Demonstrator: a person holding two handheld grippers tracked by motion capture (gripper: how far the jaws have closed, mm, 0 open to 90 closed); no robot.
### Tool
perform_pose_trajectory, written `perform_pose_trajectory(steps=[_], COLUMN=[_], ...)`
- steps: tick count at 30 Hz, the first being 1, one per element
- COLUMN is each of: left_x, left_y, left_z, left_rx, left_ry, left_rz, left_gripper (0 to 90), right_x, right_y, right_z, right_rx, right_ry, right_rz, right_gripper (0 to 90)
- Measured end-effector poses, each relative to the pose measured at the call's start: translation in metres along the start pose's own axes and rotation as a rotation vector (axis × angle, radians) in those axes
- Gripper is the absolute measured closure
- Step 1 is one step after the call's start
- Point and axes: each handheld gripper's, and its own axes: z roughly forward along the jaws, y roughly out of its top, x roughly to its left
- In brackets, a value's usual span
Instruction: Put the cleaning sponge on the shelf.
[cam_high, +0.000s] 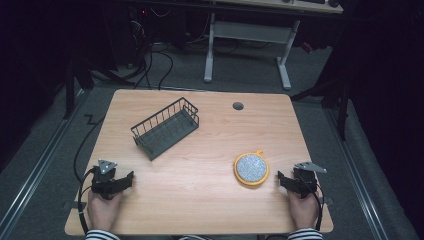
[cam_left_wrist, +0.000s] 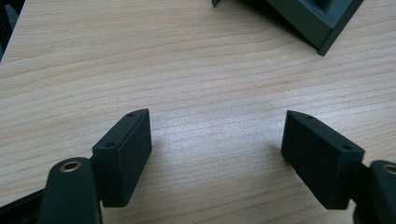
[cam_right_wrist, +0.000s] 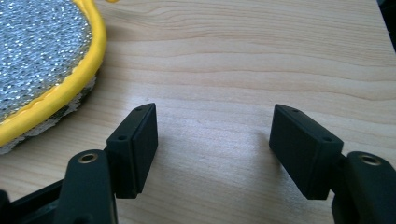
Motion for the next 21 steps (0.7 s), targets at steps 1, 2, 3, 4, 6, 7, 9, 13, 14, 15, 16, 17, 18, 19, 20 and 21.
perform_pose_trajectory(steps=[1,2,3,4,6,7,9,13,14,15,16,17,18,19,20,21], left_x=[0.0,0.0,0.0001,-0.0001,-0.0006,-0.0007,-0.0008,-0.0013,-0.0016,-0.0019,-0.002,-0.0024,-0.0023,-0.0021,-0.0021,-0.0019], left_y=[0.0,0.0,0.0001,0.0003,0.0007,0.0008,0.001,0.0008,0.0006,0.0003,0.0001,-0.0003,-0.0005,-0.0006,-0.0006,-0.0007], left_z=[0.0,0.0,0.0,0.0003,0.001,0.0012,0.0015,0.0013,0.0011,0.0008,0.0003,-0.0001,-0.0003,-0.0005,-0.0005,-0.0005], left_rx=[0.0,0.0,0.001,0.001,0.005,0.007,0.007,0.008,0.008,0.008,0.009,0.01,0.01,0.011,0.011,0.01], left_ry=[0.0,0.0,-0.002,-0.002,-0.006,-0.009,-0.013,-0.013,-0.011,-0.011,-0.016,-0.028,-0.032,-0.037,-0.037,-0.038], left_rz=[0.0,0.0,0.0,0.0,0.006,0.008,0.009,0.015,0.015,0.015,0.02,0.03,0.036,0.038,0.038,0.04], left_gripper=[24.8,24.8,24.6,23.4,21.1,21.1,19.4,19.6,19.6,19.6,19.6,19.5,19.4,19.4,19.4,19.5], right_x=[0.0006,0.0006,0.0009,0.0011,0.0012,0.0012,0.0014,0.0014,0.0014,0.0014,0.0014,0.0014,0.0014,0.0014,0.0014,0.0014], right_y=[-0.0001,-0.0001,-0.0002,-0.0002,-0.0002,-0.0002,-0.0002,-0.0002,-0.0002,-0.0002,-0.0002,-0.0002,-0.0002,-0.0002,-0.0002,-0.0002], right_z=[-0.0003,-0.0003,-0.0002,-0.0002,-0.0001,-0.0001,-0.0003,-0.0003,-0.0003,-0.0003,-0.0003,-0.0003,-0.0003,-0.0003,-0.0003,-0.0003], right_rx=[0.002,0.002,0.0,0.001,0.002,0.002,0.004,0.004,0.004,0.004,0.004,0.004,0.004,0.004,0.004,0.004], right_ry=[0.001,0.001,0.003,0.005,0.007,0.007,0.01,0.01,0.01,0.01,0.01,0.01,0.01,0.01,0.01,0.01], right_rz=[-0.002,-0.002,-0.003,-0.002,-0.004,-0.004,-0.009,-0.009,-0.009,-0.009,-0.009,-0.009,-0.009,-0.009,-0.009,-0.009], right_gripper=[32.7,32.7,32.4,32.0,31.2,31.2,31.0,30.9,30.9,30.9,31.0,30.9,30.9,31.0,30.9,30.9])
